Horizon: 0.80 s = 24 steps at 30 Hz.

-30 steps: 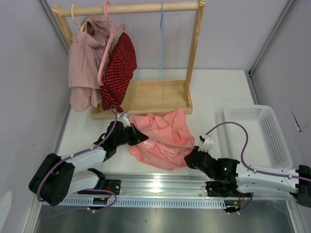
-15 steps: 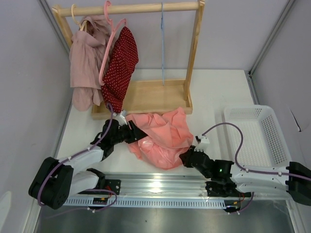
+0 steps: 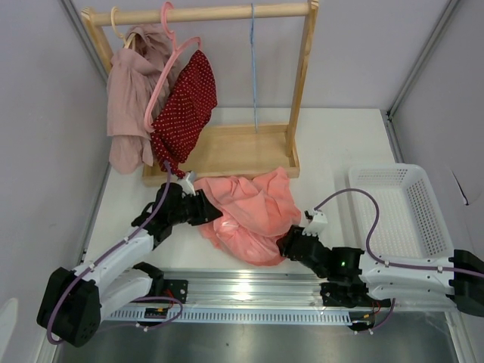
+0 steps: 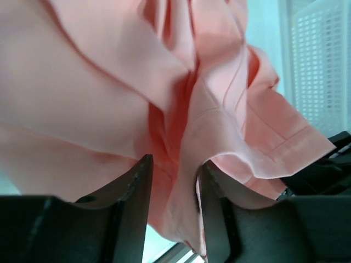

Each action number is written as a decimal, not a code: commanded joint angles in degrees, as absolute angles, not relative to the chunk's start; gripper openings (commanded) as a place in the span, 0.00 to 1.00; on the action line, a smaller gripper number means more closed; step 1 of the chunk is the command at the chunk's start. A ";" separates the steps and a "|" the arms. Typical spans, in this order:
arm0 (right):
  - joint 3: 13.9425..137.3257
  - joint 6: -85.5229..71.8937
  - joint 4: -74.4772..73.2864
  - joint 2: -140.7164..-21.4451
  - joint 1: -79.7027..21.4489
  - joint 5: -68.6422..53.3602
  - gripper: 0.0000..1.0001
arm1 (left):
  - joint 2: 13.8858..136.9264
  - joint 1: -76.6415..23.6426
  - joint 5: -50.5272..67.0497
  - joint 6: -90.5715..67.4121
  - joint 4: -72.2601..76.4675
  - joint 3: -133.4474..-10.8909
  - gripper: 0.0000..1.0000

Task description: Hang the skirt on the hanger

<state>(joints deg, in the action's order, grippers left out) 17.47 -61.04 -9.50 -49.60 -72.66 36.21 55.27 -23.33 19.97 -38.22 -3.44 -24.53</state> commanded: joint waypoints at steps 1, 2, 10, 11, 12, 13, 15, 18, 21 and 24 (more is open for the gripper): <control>23.55 -64.07 -17.48 -48.96 -74.70 41.74 0.52 | 55.98 -23.55 18.63 -35.42 -7.91 -26.28 0.41; 24.42 -64.25 -20.19 -48.52 -75.14 42.62 0.55 | 56.33 -23.55 18.55 -35.42 -8.00 -26.28 0.40; 32.78 -67.67 -33.56 -46.67 -77.34 44.73 0.65 | 57.83 -24.08 18.63 -34.81 -7.56 -27.07 0.40; 34.61 -67.94 -36.10 -46.23 -77.52 44.91 0.64 | 58.09 -24.08 18.63 -34.80 -7.56 -27.16 0.40; 35.41 -67.94 -37.17 -46.06 -77.78 45.35 0.64 | 58.27 -24.17 18.72 -34.72 -7.56 -27.42 0.40; 36.38 -67.85 -39.53 -45.97 -78.22 45.53 0.62 | 58.53 -24.17 18.81 -34.63 -7.47 -27.60 0.40; 39.28 -68.46 -42.17 -45.70 -78.66 46.31 0.56 | 59.24 -24.17 18.81 -34.63 -7.21 -28.04 0.40; 42.87 -67.95 -45.61 -45.35 -80.94 47.98 0.47 | 59.85 -24.17 19.07 -34.63 -6.95 -28.39 0.40; 45.95 -62.70 -44.04 -46.23 -82.18 45.54 0.35 | 60.03 -24.17 19.16 -34.63 -6.94 -28.39 0.40; 47.54 -58.11 -40.88 -50.00 -82.70 39.91 0.29 | 60.03 -24.26 19.16 -34.63 -6.94 -28.39 0.40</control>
